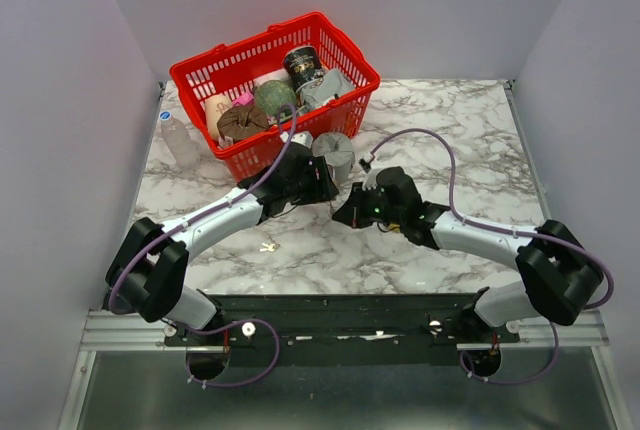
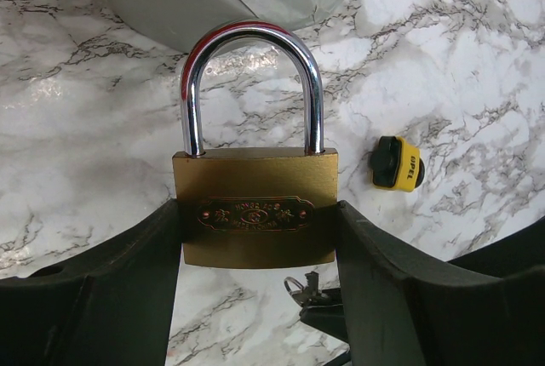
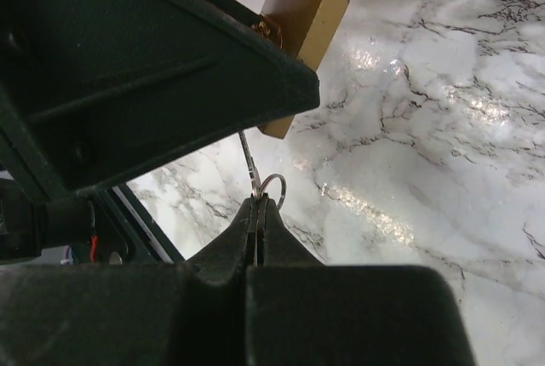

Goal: Unlock with the key

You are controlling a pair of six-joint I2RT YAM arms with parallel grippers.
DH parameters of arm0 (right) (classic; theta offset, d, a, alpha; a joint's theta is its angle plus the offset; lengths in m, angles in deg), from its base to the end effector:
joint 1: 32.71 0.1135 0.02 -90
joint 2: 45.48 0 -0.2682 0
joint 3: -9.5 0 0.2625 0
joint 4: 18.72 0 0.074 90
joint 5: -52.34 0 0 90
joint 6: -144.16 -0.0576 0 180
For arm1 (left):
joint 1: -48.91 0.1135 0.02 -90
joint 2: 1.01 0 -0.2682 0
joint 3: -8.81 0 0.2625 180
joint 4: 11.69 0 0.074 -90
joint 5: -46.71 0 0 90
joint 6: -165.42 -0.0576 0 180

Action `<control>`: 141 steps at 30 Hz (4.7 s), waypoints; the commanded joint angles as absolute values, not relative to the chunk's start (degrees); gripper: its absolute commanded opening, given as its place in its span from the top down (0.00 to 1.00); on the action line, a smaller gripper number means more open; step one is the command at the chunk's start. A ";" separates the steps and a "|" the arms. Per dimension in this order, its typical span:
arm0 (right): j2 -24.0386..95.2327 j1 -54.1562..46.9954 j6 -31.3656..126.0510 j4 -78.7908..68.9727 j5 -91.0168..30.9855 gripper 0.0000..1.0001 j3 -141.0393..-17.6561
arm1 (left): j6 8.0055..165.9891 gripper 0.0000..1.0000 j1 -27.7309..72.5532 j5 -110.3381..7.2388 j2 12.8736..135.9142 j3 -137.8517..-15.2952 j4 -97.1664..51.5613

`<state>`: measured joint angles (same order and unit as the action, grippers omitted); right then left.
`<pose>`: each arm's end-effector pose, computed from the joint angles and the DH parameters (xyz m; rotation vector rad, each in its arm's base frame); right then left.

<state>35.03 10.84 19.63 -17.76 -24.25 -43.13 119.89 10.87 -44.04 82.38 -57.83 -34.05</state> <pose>0.2240 0.2313 0.1926 -0.3309 2.2181 1.0370 0.2694 -0.2117 0.2213 -0.1258 2.3711 -0.7566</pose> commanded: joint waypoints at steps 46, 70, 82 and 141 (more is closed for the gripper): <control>40.30 11.15 18.39 -16.84 -20.61 0.99 -47.66 | 119.98 1.00 10.24 -44.61 79.85 -58.19 -29.39; 41.44 11.06 17.07 -16.58 -21.48 0.99 -47.22 | 119.89 1.00 10.15 -44.43 79.85 -58.19 -29.39; 41.44 10.36 16.72 -16.58 -21.31 0.99 -46.87 | 119.80 1.00 10.15 -44.43 79.85 -58.19 -29.56; 40.47 10.18 18.30 -15.26 -21.48 0.99 -47.74 | 119.45 1.00 10.15 -44.17 79.93 -58.37 -29.74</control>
